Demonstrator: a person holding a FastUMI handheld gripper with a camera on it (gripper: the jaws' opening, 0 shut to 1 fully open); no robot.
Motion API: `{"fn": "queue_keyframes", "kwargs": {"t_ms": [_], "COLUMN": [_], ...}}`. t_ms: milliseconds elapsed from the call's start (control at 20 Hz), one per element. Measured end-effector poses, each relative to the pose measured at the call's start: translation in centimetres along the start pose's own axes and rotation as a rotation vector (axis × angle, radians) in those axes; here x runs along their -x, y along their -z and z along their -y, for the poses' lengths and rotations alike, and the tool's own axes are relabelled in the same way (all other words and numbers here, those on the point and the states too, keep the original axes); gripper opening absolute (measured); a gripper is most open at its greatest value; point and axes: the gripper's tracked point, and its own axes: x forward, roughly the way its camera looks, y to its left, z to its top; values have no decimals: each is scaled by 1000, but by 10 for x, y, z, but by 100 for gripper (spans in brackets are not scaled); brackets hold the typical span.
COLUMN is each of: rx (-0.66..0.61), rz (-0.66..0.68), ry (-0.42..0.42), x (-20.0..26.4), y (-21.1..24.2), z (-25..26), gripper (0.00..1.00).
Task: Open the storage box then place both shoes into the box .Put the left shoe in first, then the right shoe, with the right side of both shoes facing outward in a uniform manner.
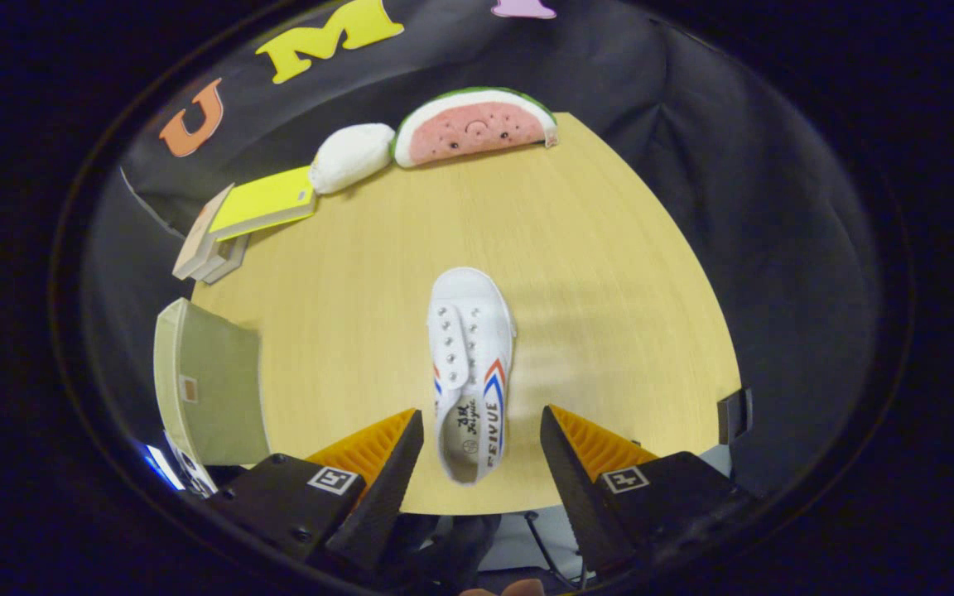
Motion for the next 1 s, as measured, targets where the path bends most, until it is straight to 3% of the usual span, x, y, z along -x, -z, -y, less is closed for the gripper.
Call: {"fn": "queue_keyframes", "kwargs": {"t_ms": [350,600,700,750,950,1000], "rx": [29,86,76,68,56,49], "rz": [-138,-167,-170,-166,-149,-146], "ry": [-9,-72,-115,-127,-121,-119], "x": [-61,-73,-74,-74,-74,-73], "y": [3,3,5,5,7,7], "z": [10,6,-3,-8,-11,-12], "gripper": [92,91,83,66,38,36]}}
